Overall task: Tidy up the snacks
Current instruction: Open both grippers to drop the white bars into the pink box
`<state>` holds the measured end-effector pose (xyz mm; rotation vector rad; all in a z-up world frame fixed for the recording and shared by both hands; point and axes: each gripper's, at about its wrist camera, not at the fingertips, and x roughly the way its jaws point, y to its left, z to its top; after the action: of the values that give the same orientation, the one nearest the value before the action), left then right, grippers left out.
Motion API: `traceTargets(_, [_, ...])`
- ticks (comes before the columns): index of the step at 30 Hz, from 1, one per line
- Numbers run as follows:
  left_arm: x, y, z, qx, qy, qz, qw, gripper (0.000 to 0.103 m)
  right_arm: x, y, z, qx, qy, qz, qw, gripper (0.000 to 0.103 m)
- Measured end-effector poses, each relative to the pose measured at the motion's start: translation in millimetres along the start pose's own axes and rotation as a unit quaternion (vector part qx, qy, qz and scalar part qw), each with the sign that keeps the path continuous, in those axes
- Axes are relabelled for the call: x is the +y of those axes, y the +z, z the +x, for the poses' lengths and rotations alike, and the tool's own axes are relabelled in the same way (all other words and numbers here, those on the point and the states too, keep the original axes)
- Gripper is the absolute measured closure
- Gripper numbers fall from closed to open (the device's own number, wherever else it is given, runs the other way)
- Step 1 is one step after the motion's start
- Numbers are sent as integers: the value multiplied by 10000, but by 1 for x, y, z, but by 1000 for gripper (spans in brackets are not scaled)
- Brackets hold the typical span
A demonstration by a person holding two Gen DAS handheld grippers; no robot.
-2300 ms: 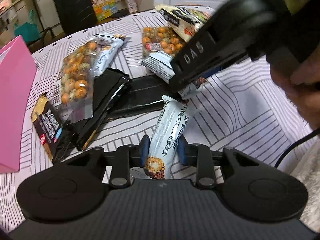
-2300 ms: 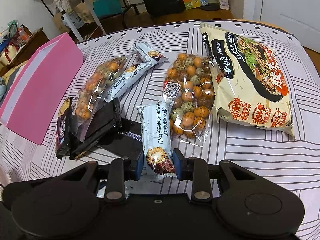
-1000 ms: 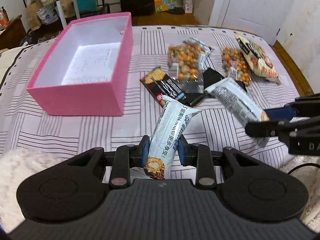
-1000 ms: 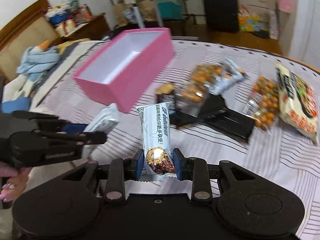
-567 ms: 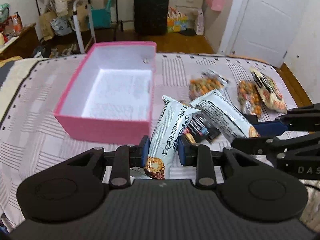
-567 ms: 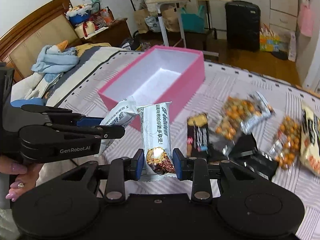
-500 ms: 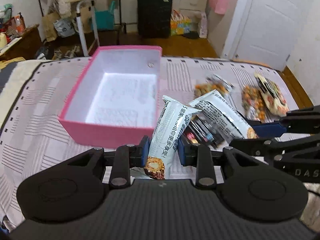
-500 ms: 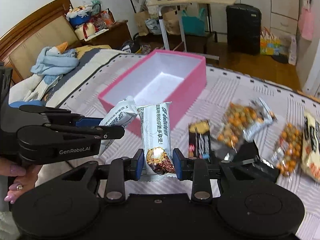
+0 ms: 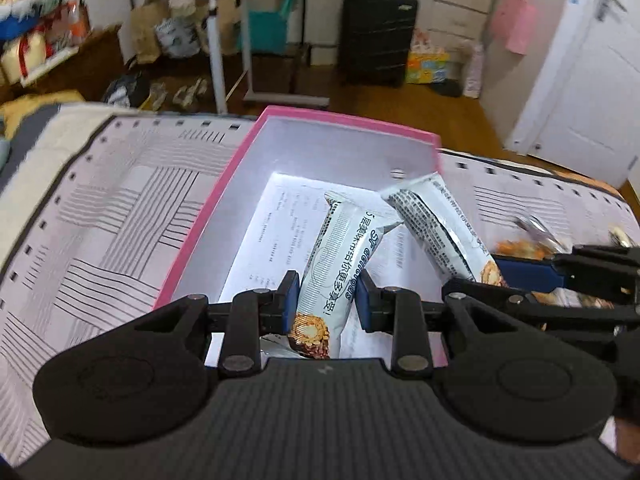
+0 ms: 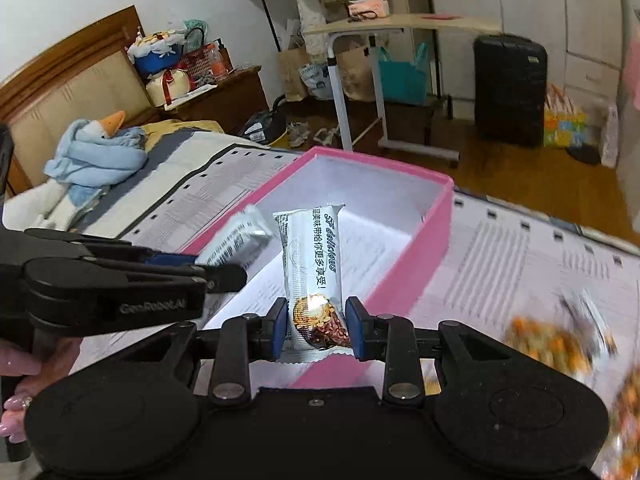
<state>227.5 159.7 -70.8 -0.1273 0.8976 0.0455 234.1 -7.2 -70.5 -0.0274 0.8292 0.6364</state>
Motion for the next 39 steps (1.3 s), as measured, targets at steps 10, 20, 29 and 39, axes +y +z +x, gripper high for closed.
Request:
traceTargets(10, [30,19,77,281,141,-566,9979,75,-2,27,78,416,-327,-692,9962,68])
traceTargets(20, [37,21,120,750,268,-586,9951,73,11,27,112,708,-639,-1423,9852,67])
traceTargets(29, [30,15,110,713,414,-370,9959,61,17,24,102,686,-762,-1572,9822,54])
traceTargets(39, [24,9,44,504,129,-339,9981,58,30,20,43,501,-996,-1619,9805,41])
